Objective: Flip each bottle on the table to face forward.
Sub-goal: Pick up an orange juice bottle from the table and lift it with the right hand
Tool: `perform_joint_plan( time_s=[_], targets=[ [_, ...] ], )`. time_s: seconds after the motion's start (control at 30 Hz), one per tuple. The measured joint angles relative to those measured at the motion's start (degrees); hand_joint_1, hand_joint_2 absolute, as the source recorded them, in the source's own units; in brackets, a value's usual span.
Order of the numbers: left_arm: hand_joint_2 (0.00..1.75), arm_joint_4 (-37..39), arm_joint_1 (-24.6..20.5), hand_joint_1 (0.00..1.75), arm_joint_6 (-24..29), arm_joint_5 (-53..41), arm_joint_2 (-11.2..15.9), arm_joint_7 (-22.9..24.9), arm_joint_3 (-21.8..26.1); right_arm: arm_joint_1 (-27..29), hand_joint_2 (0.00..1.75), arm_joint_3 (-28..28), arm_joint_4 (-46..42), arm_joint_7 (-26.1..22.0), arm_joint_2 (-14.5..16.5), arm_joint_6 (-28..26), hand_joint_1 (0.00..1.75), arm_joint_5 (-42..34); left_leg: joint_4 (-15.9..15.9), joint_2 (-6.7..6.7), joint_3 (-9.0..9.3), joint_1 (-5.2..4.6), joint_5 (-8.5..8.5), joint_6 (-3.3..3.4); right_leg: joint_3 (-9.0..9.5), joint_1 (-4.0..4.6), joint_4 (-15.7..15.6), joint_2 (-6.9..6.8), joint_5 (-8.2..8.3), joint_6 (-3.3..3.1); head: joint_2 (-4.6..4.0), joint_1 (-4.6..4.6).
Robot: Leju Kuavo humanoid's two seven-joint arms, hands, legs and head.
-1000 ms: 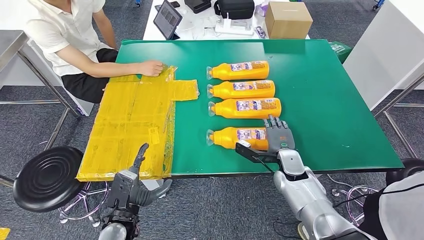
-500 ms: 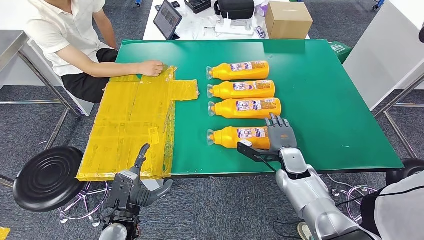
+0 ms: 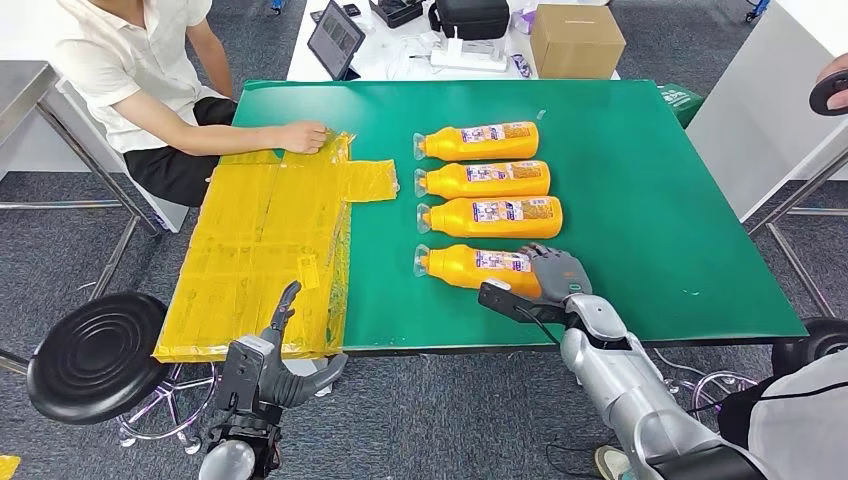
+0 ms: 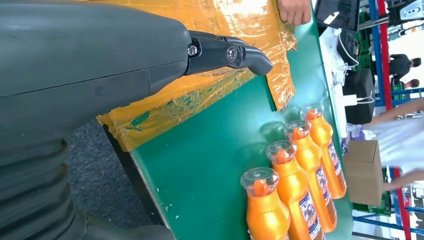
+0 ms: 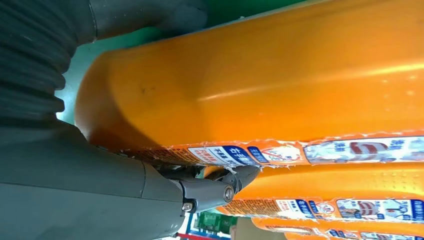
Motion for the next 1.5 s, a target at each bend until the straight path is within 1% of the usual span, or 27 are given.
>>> perform_joint_plan(
  time_s=[0.13,0.3,0.37,0.43,0.53,0.57,0.63,0.77,0.8,0.87,1.07,1.17,1.23,1.3,1.4,1.5],
  targets=[
    [1.75,0.3,-0.4,0.0,-0.2,0.1,0.0,-0.3,0.0,-0.7,1.75,-0.7,1.3,-0.5,0.0,0.4,1.71,-1.0,0.0,0.0,0.08,0.0,0.0,0.0,0.06,0.0,0.0,0.0,0.0,0.0,0.0,0.0],
    [1.75,1.1,-1.2,0.0,-0.5,0.6,0.1,-0.6,-0.2,-1.6,1.75,-1.5,3.8,-0.4,-0.1,0.4,1.55,-2.4,0.0,0.0,0.26,0.0,-0.01,0.01,0.21,0.0,0.0,0.0,0.0,0.0,0.0,0.0],
    [1.75,1.5,-1.6,0.0,-0.5,0.6,0.1,-0.7,-0.4,-1.8,1.75,-1.6,4.9,-0.1,-0.1,0.3,1.52,-2.4,0.0,-0.01,0.35,0.0,-0.01,0.01,0.32,0.0,-0.1,0.0,-0.01,0.0,0.0,0.0],
    [1.75,1.8,-1.8,0.0,-0.6,0.7,0.1,-0.7,-0.7,-2.1,1.75,-1.6,5.8,0.0,-0.2,0.4,1.54,-2.4,0.0,-0.01,0.45,0.0,-0.02,0.01,0.41,0.0,-0.1,0.0,-0.01,0.0,0.0,-0.01],
    [1.75,2.1,-2.0,0.0,-0.8,1.0,0.1,-0.9,-1.0,-2.4,1.75,-1.8,6.9,-0.5,-0.2,0.5,1.7,-2.8,0.0,-0.01,0.58,0.0,-0.02,0.02,0.53,0.0,-0.1,0.0,-0.02,0.0,0.0,0.0],
    [1.75,2.2,-2.0,0.0,-0.9,1.3,0.1,-1.1,-1.0,-2.4,1.75,-2.0,7.2,-1.1,-0.2,0.6,1.74,-3.3,0.0,-0.01,0.62,0.0,-0.03,0.02,0.57,0.0,-0.1,0.0,-0.02,0.0,0.0,0.01],
    [1.75,2.4,-2.2,0.0,-1.1,2.2,0.1,-1.5,-1.1,-2.4,1.75,-2.8,7.5,-4.1,-0.2,1.2,1.75,-5.8,0.0,-0.01,0.68,0.0,-0.03,0.02,0.66,0.0,-0.1,0.0,-0.02,0.0,0.0,0.0],
    [1.75,2.6,-2.3,0.0,-2.4,6.0,0.1,-2.0,-1.0,-1.7,1.75,-5.7,7.5,-14.9,0.0,5.4,1.75,-14.8,0.0,0.12,0.8,0.0,-0.11,-0.03,0.77,0.01,-0.1,0.12,-0.01,-0.01,0.0,0.02],
    [1.75,2.7,-2.3,0.0,-2.7,6.7,0.1,-2.0,-1.0,-1.4,1.75,-6.4,7.4,-16.8,0.2,6.3,1.75,-16.4,0.0,0.19,0.84,0.0,-0.15,-0.05,0.77,0.01,-0.1,0.21,0.0,-0.01,0.0,0.01],
    [1.75,2.8,-2.3,0.0,-3.0,7.5,0.1,-2.1,-1.0,-0.9,1.75,-7.4,7.1,-18.3,0.6,7.3,1.75,-17.7,0.0,0.31,0.93,0.02,-0.18,-0.08,0.77,0.03,-0.1,0.36,0.0,-0.01,0.0,0.0],
    [1.75,3.0,-2.3,0.0,-3.4,7.8,0.1,-2.3,-1.0,-0.4,1.75,-9.0,6.7,-18.8,1.2,7.8,1.75,-18.4,0.0,0.34,0.98,0.07,-0.17,-0.1,0.81,0.09,-0.1,0.38,0.0,-0.02,0.0,0.0],
    [1.75,3.0,-2.3,0.0,-4.3,10.0,0.1,-2.3,-1.0,0.2,1.75,-9.5,6.1,-21.4,1.6,8.3,1.75,-20.3,0.0,0.34,0.95,0.07,-0.17,-0.1,0.84,0.08,-0.1,0.38,0.0,-0.02,0.0,0.02],
    [1.75,3.0,-2.1,0.0,-5.8,14.0,0.1,-2.3,-0.8,1.3,1.75,-9.7,4.6,-24.7,2.5,9.3,1.75,-23.1,0.0,0.34,0.89,0.07,-0.17,-0.1,0.83,0.08,-0.1,0.39,0.0,-0.02,0.0,0.02],
    [1.75,3.0,-1.6,0.0,-7.9,19.9,0.2,-2.0,-0.3,3.5,1.75,-9.7,1.5,-27.2,4.3,10.6,1.75,-27.1,0.0,0.33,0.8,0.07,-0.17,-0.11,0.73,0.09,-0.1,0.39,0.0,-0.02,0.0,0.01],
    [1.75,3.0,-1.0,0.0,-10.5,27.2,0.4,-2.0,0.4,7.8,1.75,-8.6,-5.4,-28.5,7.6,11.7,1.75,-34.0,0.0,0.21,0.53,0.13,-0.13,-0.14,0.48,0.14,0.0,0.33,-0.02,-0.02,0.0,-0.02],
    [1.75,3.0,-0.8,0.0,-12.5,30.2,0.6,-2.2,0.6,10.8,1.75,-6.2,-11.1,-28.6,10.8,11.6,1.75,-38.8,0.0,0.13,0.3,0.23,-0.1,-0.15,0.25,0.19,0.0,0.28,-0.03,-0.04,0.0,-0.01]
  ],
)
